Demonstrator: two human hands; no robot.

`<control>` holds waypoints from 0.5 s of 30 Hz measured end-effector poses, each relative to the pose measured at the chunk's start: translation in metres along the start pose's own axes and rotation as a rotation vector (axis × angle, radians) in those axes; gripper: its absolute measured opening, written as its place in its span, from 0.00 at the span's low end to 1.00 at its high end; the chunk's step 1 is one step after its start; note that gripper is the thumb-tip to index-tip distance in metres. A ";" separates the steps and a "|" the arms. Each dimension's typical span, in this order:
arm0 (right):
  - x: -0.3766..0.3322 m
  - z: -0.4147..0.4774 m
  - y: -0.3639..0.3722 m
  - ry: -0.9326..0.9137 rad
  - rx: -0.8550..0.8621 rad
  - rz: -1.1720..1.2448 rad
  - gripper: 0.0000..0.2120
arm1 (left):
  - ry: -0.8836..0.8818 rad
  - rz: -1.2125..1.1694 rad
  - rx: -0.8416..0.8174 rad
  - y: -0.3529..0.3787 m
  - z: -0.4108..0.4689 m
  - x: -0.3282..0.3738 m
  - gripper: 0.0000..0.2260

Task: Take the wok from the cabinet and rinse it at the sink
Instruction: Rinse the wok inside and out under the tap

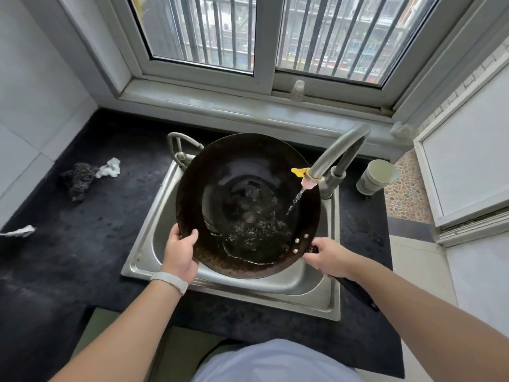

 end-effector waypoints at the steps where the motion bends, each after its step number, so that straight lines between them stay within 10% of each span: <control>1: -0.001 0.002 0.000 -0.004 0.007 0.000 0.06 | 0.014 0.007 0.000 0.000 -0.002 0.004 0.13; 15: -0.035 0.027 -0.027 -0.143 -0.009 -0.092 0.04 | 0.139 0.284 0.025 -0.015 -0.012 0.022 0.21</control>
Point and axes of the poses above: each hand's wrist, its own z-axis towards the middle knuckle, its own y-axis out of the palm, x = y × z, the point moved 8 cm from there along z, towards the middle knuckle, and after that the axes turned 12 degrees about y, right-handed, at the moved point
